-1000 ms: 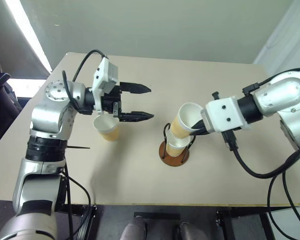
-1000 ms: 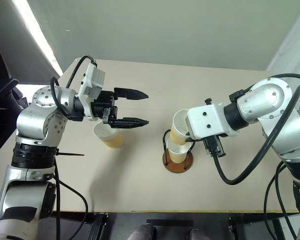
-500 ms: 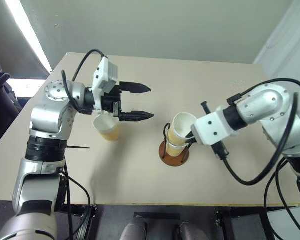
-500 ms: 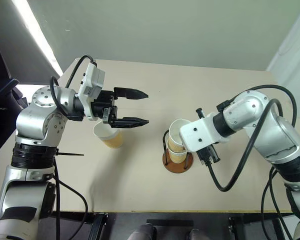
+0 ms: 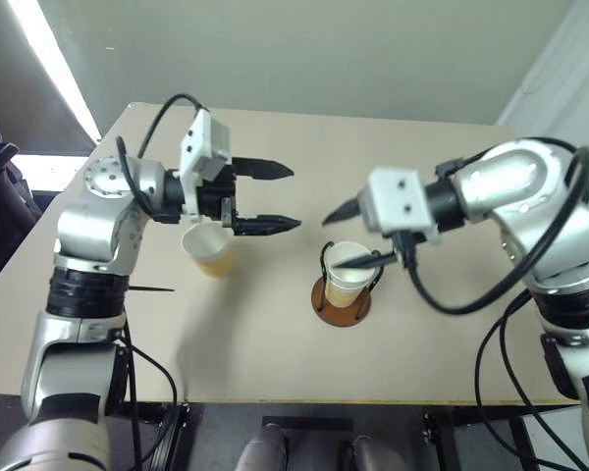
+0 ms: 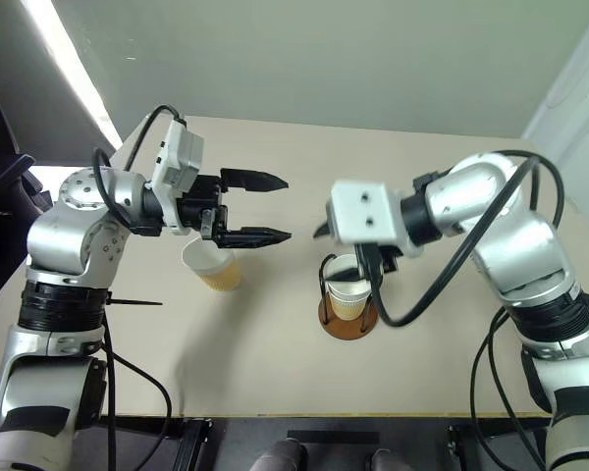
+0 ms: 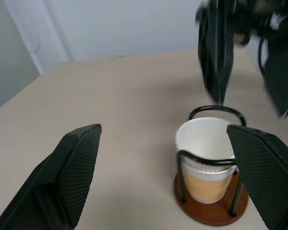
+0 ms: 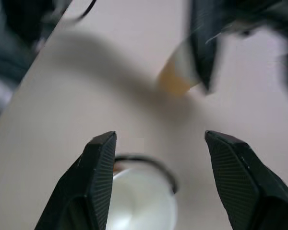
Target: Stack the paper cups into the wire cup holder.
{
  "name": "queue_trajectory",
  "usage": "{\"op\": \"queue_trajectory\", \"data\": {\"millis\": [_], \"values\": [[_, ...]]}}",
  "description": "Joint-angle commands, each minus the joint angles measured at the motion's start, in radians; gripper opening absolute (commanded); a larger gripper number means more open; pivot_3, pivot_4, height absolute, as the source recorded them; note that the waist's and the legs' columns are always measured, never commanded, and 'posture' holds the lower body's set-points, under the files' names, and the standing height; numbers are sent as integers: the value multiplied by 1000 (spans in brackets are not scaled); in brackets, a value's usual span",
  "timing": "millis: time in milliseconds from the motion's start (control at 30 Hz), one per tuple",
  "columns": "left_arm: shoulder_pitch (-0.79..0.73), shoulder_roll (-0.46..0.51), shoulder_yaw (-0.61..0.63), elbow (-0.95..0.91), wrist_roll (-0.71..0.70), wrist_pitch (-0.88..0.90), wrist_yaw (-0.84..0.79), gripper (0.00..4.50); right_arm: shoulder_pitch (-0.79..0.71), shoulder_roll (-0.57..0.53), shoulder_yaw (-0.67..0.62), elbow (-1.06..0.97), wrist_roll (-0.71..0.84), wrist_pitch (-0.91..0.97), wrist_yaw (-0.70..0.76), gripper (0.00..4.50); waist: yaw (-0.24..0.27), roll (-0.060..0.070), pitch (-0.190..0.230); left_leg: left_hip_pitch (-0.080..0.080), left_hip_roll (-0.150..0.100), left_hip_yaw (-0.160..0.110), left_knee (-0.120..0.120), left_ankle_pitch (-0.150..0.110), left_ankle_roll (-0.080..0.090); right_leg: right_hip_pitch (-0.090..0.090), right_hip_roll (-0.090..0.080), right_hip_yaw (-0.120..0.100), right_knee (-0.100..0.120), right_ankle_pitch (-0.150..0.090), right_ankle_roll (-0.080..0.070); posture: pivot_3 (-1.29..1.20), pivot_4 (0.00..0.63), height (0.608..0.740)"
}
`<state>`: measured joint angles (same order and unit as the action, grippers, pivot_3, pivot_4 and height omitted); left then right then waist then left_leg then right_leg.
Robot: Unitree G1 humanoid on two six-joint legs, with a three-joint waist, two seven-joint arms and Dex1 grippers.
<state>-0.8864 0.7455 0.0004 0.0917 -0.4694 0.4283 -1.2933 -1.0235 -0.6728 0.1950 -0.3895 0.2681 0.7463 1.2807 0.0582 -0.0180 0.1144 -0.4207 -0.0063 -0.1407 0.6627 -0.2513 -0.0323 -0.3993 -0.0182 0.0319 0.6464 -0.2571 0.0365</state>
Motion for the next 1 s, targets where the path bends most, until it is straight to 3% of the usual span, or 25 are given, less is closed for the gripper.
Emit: {"op": "queue_trajectory", "data": {"millis": [33,233,400,800,1000], "values": [[13,59,45,-80,26,-32,26,4500,-22,32,-138,-48,115,119,-104,3039,0,0,0,0,0,0,0,0,0,0,0,0,0,0,0,0,150,740],[119,160,53,-193,78,-56,48,4500,0,2,-208,-83,238,208,-166,3039,0,0,0,0,0,-1,-1,0,0,0,0,0,-1,0,0,0,150,740],[221,246,20,-243,207,-148,67,4500,28,-43,-209,-85,281,206,-189,3039,-2,0,0,1,0,-1,-1,0,0,0,0,1,0,0,0,0,150,740],[278,308,-55,-195,434,-240,140,4500,45,-133,-207,-54,374,167,-145,3039,-3,0,0,1,0,-1,-1,0,-1,-1,0,0,1,-1,-1,0,150,740],[294,307,-72,-182,475,-267,153,4500,45,-152,-204,-55,394,166,-164,3039,-3,0,0,1,0,-1,-1,0,-2,-2,0,0,1,-1,-2,0,150,740]]}}
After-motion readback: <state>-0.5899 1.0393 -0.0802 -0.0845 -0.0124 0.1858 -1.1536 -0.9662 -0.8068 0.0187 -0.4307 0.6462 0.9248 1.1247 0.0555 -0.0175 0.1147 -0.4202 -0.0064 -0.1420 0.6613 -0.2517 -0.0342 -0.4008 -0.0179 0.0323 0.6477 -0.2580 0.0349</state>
